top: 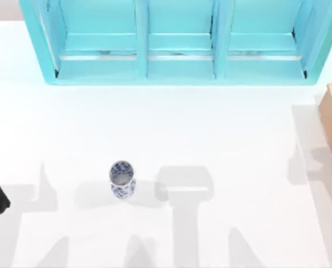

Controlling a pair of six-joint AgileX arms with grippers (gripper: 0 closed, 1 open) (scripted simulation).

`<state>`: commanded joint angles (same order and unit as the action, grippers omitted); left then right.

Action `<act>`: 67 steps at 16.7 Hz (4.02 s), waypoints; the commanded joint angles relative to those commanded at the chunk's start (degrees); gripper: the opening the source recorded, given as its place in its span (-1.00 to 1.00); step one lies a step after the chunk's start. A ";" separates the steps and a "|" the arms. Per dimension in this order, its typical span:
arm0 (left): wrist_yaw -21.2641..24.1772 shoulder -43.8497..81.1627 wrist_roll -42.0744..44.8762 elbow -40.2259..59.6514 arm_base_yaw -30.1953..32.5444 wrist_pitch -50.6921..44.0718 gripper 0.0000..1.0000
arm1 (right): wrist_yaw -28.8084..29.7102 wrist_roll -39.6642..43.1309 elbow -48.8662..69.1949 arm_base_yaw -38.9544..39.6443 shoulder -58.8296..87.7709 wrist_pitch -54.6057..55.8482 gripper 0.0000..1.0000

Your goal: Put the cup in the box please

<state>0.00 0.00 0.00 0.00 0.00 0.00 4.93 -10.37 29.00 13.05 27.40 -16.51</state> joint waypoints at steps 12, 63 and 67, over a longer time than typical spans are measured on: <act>0.00 0.00 0.00 0.00 0.00 0.00 1.00 | 6.83 -25.10 79.42 27.01 65.87 -41.00 1.00; 0.00 0.00 0.00 0.00 0.00 0.00 1.00 | 5.62 -46.63 171.59 42.99 153.61 -86.89 -0.51; 0.00 0.00 0.00 0.00 0.00 0.00 1.00 | 5.62 -46.63 171.59 42.99 153.61 -86.89 -1.00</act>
<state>0.00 0.00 0.00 0.00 0.00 0.00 10.54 -57.00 200.59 56.04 181.01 -103.39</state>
